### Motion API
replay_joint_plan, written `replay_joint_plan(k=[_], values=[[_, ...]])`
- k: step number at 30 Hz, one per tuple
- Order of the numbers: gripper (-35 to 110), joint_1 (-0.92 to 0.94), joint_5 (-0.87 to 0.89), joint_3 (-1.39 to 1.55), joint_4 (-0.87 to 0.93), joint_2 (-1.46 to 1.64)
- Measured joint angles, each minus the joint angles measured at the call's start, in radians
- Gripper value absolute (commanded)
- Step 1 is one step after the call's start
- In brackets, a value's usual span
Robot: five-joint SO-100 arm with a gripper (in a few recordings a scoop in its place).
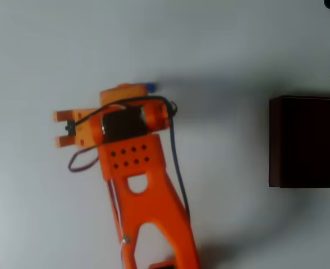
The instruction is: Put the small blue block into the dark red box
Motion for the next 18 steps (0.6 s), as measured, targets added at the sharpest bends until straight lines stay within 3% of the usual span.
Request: replay_joint_plan(k=[18], values=[[22,0.035,0.034,-0.379,0.101,-0.339]])
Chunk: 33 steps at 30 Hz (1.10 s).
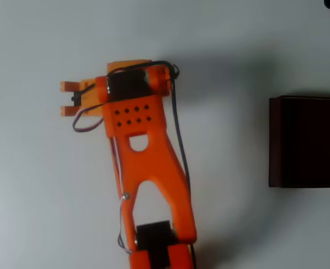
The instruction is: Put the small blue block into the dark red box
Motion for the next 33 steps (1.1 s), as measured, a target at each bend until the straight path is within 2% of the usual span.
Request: replay_joint_plan(k=[13,19,27,33], values=[[19,0.017,0.018,-0.044,-0.028,-0.141],[0,0.034,0.017,-0.244,0.055,-0.281],[0,0.071,0.025,-0.540,0.210,-0.445],[0,0.117,0.052,-0.647,0.342,-0.419]])
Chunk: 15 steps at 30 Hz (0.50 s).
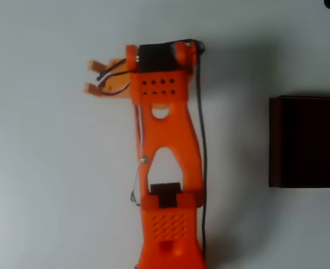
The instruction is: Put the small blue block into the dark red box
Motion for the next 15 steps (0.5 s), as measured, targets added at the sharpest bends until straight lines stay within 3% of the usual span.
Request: replay_joint_plan(k=[7,15], values=[[0,0.144,0.066,0.360,-0.025,0.433],[0,0.578,0.055,1.052,-0.299,1.042]])
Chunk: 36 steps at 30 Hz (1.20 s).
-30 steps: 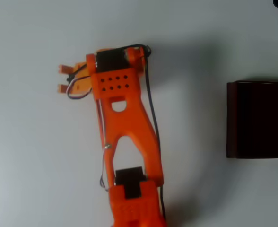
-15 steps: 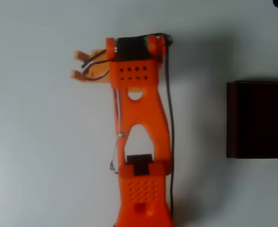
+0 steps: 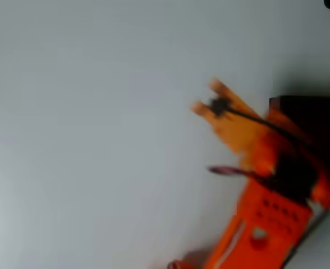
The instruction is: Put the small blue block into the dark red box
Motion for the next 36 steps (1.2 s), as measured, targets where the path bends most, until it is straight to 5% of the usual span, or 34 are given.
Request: replay_joint_plan(k=[7,10,19,25,36], values=[[1,0.204,0.003,0.202,-0.261,-0.052],[18,0.224,0.018,0.201,-0.325,-0.179],[20,0.241,0.017,0.215,-0.348,-0.207],[0,0.143,0.009,0.468,-0.282,0.256],[0,-0.451,-0.087,0.997,-0.098,1.319]])
